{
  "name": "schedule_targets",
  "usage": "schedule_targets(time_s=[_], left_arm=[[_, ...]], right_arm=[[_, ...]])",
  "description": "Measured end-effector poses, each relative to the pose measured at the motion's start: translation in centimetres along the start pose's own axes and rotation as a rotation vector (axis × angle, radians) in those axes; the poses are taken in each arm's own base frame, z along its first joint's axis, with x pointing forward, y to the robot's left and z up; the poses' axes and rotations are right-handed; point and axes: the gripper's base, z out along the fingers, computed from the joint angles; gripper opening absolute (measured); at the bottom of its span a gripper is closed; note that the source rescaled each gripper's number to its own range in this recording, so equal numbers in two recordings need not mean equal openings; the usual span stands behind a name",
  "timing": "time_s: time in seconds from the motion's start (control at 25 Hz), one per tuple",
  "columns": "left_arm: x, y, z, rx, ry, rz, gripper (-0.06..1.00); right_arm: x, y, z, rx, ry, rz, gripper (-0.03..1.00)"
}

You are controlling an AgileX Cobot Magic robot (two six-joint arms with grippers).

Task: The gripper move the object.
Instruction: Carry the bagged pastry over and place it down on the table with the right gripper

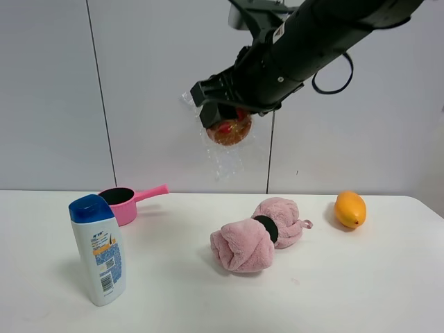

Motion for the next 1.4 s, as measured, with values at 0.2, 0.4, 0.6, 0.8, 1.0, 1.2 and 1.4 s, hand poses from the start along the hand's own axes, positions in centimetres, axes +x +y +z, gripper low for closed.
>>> schedule_targets(time_s=[0.2,0.4,0.6,0.8,1.0,1.2,1.4], left_arm=[[0.0,0.0,0.0,0.0,0.0,0.0,1.0],[0.0,0.0,0.0,0.0,0.0,0.0,1.0],[0.0,0.0,0.0,0.0,0.0,0.0,1.0],[0.0,0.0,0.0,0.0,0.0,0.0,1.0],[0.0,0.0,0.0,0.0,0.0,0.0,1.0],[0.0,0.0,0.0,0.0,0.0,0.0,1.0],[0.0,0.0,0.0,0.0,0.0,0.0,1.0]], right_arm=[[1.7,0.0,3.8,0.008,-0.025,0.001,0.0],[3.5,0.0,7.5,0.018,-0.064,0.001,0.0],[3.0,-0.1,11.6,0.02,-0.084,0.002,0.0],[0.9,-1.2,14.8,0.031,-0.086,0.011,0.0],[0.4,-1.6,17.5,0.02,0.021,0.015,0.0],[0.7,-1.6,18.8,0.008,0.109,0.014,0.0],[2.6,-1.5,19.9,-0.001,0.204,0.013,0.0]])
